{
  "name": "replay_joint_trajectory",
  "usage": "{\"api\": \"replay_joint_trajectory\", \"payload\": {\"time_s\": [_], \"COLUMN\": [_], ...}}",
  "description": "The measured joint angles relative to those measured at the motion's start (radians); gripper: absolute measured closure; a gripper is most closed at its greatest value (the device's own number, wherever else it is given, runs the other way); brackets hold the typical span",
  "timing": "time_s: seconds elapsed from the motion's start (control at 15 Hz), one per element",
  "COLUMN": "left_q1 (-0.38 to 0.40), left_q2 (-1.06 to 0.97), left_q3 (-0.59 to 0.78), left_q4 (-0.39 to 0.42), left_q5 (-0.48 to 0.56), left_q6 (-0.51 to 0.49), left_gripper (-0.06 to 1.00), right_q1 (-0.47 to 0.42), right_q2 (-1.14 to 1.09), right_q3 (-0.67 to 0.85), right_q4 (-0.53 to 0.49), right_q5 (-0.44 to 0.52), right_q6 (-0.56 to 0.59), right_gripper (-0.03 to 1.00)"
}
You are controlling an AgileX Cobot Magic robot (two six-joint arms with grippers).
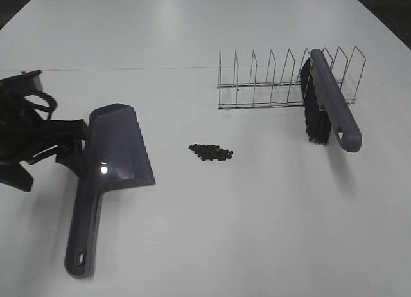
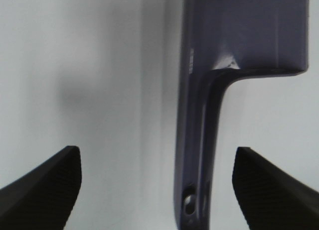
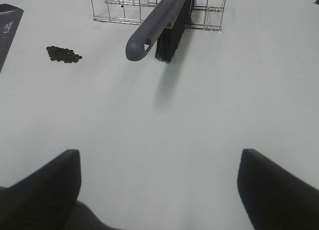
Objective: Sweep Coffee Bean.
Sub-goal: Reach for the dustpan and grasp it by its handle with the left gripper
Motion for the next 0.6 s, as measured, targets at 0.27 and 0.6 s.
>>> {"api": "replay_joint_trajectory", "payload": {"time_s": [0.27, 0.6], "left_q1": [-0.081, -0.093], "left_q2": [0.163, 0.267], "left_q3": [-0.078, -0.095], "left_q4": [0.001, 0.010], "left_q5": [0.008, -0.017], "left_q6": [-0.044, -0.074], "left_gripper": [0.19, 0.19], "right_q1": [0.000, 0.000], "right_q2": [0.000, 0.000], "right_q3": [0.000, 0.000], "right_q4": [0.000, 0.000], "right_q5": [0.000, 0.000], "right_q6": [0.000, 0.000], "right_gripper": [0.22, 0.22]}}
